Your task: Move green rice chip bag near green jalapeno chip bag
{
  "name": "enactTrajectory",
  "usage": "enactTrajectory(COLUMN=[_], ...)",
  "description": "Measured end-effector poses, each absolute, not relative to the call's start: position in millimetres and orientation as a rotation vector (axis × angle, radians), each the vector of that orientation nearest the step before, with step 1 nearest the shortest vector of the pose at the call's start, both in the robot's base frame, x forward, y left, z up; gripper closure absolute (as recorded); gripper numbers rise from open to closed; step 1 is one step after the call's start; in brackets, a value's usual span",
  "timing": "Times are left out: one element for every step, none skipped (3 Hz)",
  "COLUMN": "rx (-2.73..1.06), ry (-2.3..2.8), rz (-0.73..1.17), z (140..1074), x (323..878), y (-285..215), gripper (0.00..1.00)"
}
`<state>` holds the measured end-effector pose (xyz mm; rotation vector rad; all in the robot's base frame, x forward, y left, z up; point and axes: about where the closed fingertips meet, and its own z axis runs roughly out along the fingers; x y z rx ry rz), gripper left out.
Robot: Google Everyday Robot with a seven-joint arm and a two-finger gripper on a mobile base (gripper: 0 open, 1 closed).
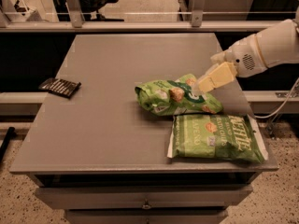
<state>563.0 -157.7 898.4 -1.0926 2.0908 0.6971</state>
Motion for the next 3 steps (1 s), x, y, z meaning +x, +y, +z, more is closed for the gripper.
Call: enactTrajectory(rx=[-1.093,-1.087,-1.104], ry=[2.033,1.91,1.898], rz=[0.659,0.516,0.508], z=[917,957,958], x=[563,566,567], y=[-187,-229,-227], gripper=[0.0,0.0,0.0])
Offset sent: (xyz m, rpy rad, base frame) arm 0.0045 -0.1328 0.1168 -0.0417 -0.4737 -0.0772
